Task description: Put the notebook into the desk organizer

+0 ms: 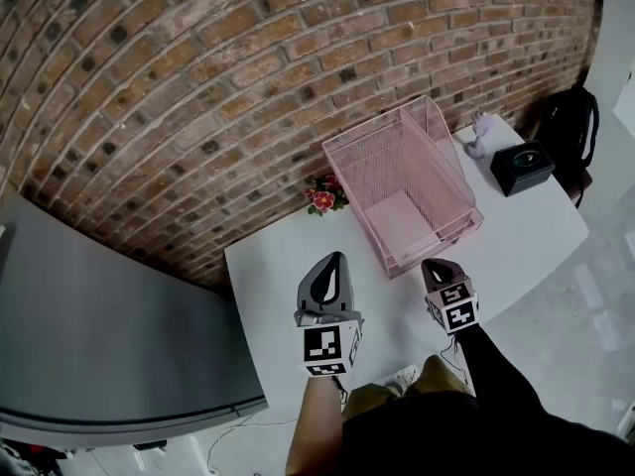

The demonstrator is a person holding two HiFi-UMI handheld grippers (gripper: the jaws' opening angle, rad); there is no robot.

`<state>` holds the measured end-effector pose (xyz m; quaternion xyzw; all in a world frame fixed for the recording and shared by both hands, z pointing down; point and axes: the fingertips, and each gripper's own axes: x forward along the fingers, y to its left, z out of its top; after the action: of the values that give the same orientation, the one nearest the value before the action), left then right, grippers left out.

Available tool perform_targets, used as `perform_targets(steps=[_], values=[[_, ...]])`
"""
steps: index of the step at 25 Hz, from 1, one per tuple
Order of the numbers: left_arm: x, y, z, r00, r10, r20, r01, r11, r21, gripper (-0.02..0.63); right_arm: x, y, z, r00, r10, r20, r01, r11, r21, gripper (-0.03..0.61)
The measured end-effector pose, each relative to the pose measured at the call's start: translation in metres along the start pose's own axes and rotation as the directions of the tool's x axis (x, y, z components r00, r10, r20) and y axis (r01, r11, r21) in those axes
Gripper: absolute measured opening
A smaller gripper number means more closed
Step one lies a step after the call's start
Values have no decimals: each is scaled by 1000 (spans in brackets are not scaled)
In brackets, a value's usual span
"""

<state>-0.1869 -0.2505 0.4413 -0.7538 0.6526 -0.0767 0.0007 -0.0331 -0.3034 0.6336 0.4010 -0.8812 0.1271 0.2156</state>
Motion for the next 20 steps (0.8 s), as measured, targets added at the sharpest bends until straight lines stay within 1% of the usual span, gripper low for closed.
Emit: perform_targets(steps=[3, 5, 9, 12, 16, 20], values=[[-9, -3, 10, 1000, -17, 26, 17, 1000, -2, 15, -26, 0, 28, 996, -45, 75, 48, 998, -41, 21], [-18, -5, 15, 999, -31, 35, 32, 1000, -1, 14, -44, 6, 51, 988, -65, 138, 75, 995, -66, 21], [-38, -12, 29, 996, -68, 53, 67, 998, 22, 15, -87, 23, 95, 957, -105, 271, 136, 986, -97, 21], [-60, -15, 40, 994, -90, 68, 86, 995, 52, 15, -117, 42, 117, 935, -121, 333, 168, 979, -115, 21], [-92, -12, 54, 991, -102, 92, 95, 993, 72, 14, -153, 64, 140, 905, -140, 403, 186, 979, -78, 21], [-122, -9, 59, 988, -108, 109, 99, 992, 81, 14, -186, 87, 154, 874, -159, 459, 206, 977, -55, 21]])
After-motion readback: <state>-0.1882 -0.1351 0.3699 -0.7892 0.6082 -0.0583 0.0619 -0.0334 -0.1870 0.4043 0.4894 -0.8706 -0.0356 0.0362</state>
